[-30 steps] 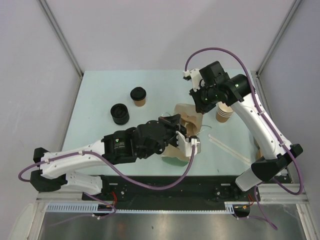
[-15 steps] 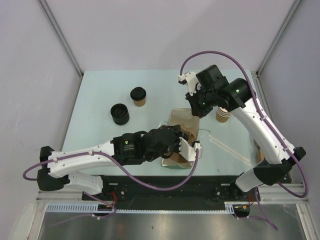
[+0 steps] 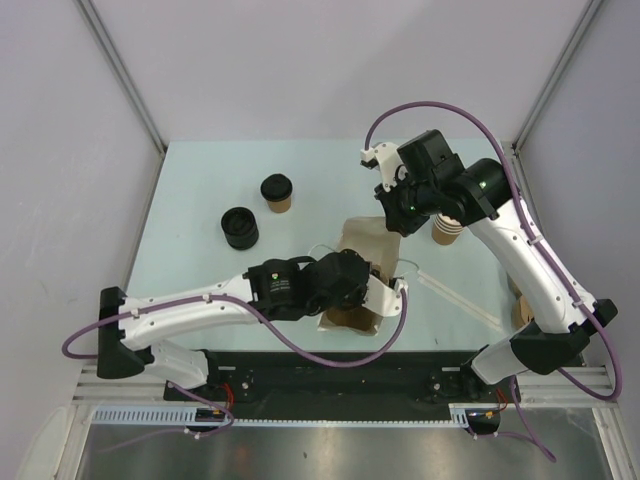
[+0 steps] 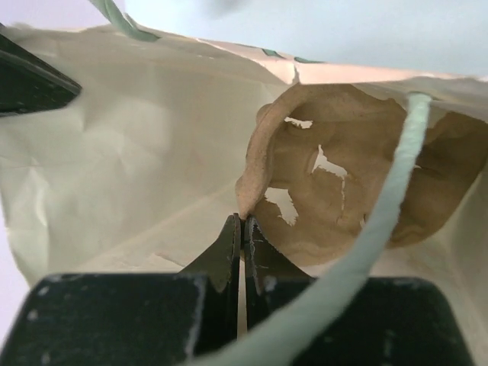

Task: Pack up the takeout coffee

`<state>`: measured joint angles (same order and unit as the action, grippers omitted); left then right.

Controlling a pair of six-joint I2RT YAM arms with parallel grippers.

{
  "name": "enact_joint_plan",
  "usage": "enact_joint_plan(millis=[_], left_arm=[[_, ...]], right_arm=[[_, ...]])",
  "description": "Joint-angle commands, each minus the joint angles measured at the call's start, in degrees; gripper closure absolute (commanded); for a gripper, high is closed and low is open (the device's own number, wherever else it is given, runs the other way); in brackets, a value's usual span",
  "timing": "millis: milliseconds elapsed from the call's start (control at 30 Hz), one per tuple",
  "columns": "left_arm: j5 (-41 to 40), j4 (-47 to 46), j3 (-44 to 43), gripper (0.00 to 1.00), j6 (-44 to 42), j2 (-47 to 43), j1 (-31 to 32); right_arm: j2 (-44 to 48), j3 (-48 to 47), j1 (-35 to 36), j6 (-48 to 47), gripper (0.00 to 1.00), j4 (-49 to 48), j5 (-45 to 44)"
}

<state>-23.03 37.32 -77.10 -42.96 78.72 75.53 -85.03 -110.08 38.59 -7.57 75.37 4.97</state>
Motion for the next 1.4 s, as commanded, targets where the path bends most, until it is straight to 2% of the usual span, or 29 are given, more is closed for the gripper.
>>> enact_joint_plan(millis=[0,600,700,733,833,933,1167,1367], left_arm=[[3.2,1.9,-2.9,1.0,3.4,0.4,-2.0],[6.2,0.2,-3.2,0.99,2.5,2.6,-6.6],[6.6,0.5,-3.4,0.88,2.4,2.7,-7.1],[6.6,0.4,-3.5,0.8,2.4,2.8,-7.2],[6.5,0.3,-4.0,0.68,2.4,2.6,-7.5],[5.6,-0.3,-5.2,0.61,1.4,2.1,-7.7],[6.1,0.3,-10.1,0.54,1.9,1.1,-7.8],[11.2,2.5,-14.1,0.38,3.6,-1.3,-7.7]], right_arm=[[1.5,-1.4,0.4,-0.2,1.0,-0.8,1.1],[-2.6,-2.5,0.3,-1.7,1.0,0.6,7.0],[-3.2,-2.9,-0.7,-1.7,1.0,0.7,7.9],[-3.4,-3.1,-1.2,-1.7,1.0,0.7,8.2],[-3.7,-3.1,-1.8,-1.7,1.0,0.8,8.8],[-4.1,-3.3,-2.0,-1.7,1.0,0.8,9.2],[-4.4,-3.5,-2.6,-1.7,1.0,0.9,9.4],[-4.7,-3.7,-3.2,-1.7,1.0,0.9,9.7]])
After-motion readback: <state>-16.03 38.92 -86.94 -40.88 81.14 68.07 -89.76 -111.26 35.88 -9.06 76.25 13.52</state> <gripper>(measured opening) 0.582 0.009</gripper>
